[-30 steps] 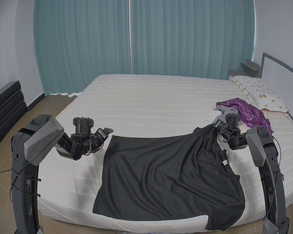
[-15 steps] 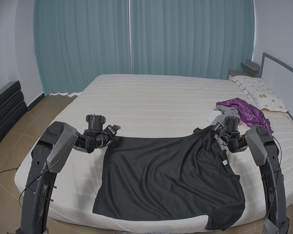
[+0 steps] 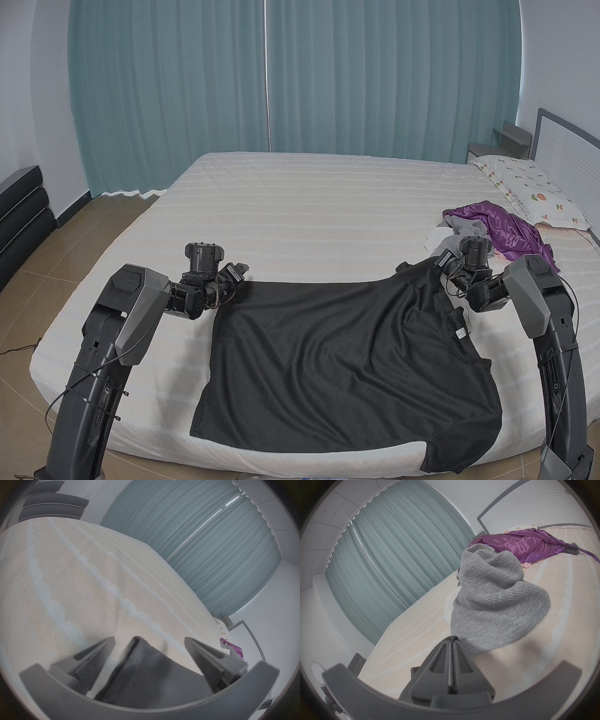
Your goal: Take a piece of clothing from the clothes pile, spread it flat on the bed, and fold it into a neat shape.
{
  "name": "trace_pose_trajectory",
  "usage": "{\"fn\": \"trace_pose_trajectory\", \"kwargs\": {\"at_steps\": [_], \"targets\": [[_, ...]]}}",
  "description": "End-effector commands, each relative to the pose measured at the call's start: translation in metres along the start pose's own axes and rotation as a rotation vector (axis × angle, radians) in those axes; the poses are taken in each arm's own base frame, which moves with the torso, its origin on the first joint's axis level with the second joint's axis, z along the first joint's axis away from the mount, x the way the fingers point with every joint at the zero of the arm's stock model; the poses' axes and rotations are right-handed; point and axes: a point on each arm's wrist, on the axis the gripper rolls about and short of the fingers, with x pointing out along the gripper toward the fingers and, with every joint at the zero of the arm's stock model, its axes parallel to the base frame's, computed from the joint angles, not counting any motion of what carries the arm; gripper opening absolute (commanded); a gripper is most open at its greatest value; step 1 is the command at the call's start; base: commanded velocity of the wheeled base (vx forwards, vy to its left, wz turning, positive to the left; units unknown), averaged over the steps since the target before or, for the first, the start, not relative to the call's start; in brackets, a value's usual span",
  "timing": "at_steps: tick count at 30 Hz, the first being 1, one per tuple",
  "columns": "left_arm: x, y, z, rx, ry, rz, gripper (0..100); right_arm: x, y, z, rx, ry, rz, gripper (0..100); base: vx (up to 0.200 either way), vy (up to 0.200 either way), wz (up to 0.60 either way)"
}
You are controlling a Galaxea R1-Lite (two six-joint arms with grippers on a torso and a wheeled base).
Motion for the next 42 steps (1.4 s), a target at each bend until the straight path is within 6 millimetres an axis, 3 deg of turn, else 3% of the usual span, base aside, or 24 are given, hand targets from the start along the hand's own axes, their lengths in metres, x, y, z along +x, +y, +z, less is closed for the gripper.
{"fn": "trace_pose_trajectory", "kwargs": {"at_steps": [1, 22, 36, 42], "targets": [[0.002, 0.003, -0.002, -0.002, 0.002, 0.004, 0, -0.001, 0.003, 0.002, 0.000, -0.004, 0.005, 0, 0.000, 0.000, 0.00], [-0.017, 0.000, 0.045, -0.027, -0.115, 0.013, 0, -0.002, 0.005, 0.017, 0.038, -0.039, 0.018, 0, 0.000, 0.000, 0.00], [-0.021, -0.009, 0.056, -0.024, -0.160, -0.043, 0, 0.005, 0.023, 0.044, 0.050, -0.176, 0.082, 0, 0.000, 0.000, 0.00], [-0.021, -0.009, 0.056, -0.022, -0.161, -0.053, 0, 0.009, 0.014, 0.034, 0.039, -0.170, 0.054, 0, 0.000, 0.000, 0.00]]}}
